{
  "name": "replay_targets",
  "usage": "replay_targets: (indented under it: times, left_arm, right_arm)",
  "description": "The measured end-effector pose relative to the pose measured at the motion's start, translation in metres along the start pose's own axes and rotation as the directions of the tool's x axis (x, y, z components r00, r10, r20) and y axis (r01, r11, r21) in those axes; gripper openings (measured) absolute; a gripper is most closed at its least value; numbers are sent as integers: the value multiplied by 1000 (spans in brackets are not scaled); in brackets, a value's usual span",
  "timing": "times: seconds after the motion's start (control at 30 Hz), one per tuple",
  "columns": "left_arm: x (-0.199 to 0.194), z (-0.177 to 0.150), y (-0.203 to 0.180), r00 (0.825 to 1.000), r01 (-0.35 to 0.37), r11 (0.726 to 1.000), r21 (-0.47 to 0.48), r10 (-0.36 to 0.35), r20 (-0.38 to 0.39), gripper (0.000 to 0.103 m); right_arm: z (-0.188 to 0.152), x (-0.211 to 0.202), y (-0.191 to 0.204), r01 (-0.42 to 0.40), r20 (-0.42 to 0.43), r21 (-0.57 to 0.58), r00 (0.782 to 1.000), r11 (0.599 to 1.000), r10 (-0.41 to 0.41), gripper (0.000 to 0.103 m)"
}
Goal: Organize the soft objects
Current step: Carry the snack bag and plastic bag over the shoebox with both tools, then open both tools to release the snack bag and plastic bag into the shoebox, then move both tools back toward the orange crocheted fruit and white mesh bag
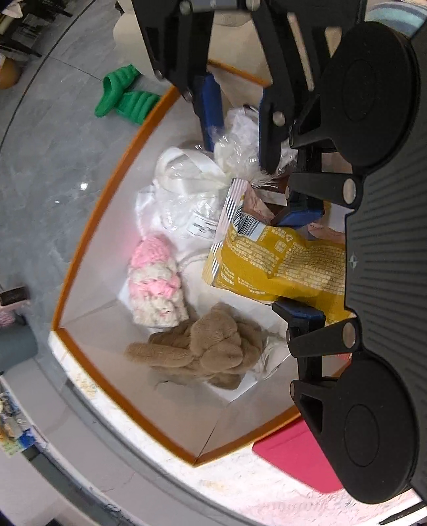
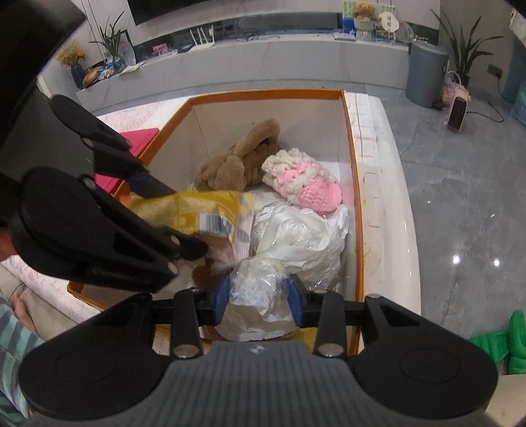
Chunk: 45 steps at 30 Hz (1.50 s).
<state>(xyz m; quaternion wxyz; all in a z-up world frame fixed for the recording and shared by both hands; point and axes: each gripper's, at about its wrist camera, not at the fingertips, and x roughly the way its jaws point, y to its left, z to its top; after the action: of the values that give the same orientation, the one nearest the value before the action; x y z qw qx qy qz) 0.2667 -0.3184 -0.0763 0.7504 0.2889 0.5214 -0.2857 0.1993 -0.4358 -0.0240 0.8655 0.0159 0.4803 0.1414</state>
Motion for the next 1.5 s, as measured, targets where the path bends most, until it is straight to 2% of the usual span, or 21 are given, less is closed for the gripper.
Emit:
replay_targets:
  times: [0.23, 0.3, 0.5, 0.6, 0.8, 0.93, 1.17, 1.3, 1.5]
  left_arm:
    - [15, -1, 2, 998, 37, 999, -5, -37, -42, 54]
    - [14, -3, 3, 998, 43, 999, -7, -43, -39, 59]
    - [8, -4, 7, 998, 41, 999, 6, -41, -40, 64]
    - [-1, -5, 11, 999, 39, 999, -2, -39, -23, 67]
    - [-29, -12, 18, 998, 48, 999, -11, -48, 41, 68]
    - [-53, -23, 25, 993, 52, 998, -28, -49, 107, 68]
    - [-93, -52, 40, 974, 42, 998, -50, -30, 224, 68]
    - [-118, -76, 52, 953, 29, 995, -93, 1, 303, 68]
    - [-152, -117, 78, 914, 24, 987, -161, 43, 402, 68]
  right_arm:
    - [-2, 6, 5, 17, -28, -76, 999, 997, -19, 40]
    - [-2, 7, 8, 23, -32, -93, 999, 995, -26, 42]
    - [-5, 6, 11, 26, -25, -107, 999, 994, -29, 47]
    - [-4, 4, 13, 41, -29, -105, 999, 994, -45, 54]
    - [2, -8, 22, 61, -29, -134, 997, 989, -65, 65]
    - [6, -18, 30, 104, -25, -170, 994, 980, -110, 65]
    - [11, -47, 41, 132, 34, -144, 991, 981, -128, 65]
    - [14, -60, 55, 165, 77, -128, 985, 978, -156, 67]
    - [21, -77, 81, 163, 152, -69, 977, 984, -151, 68]
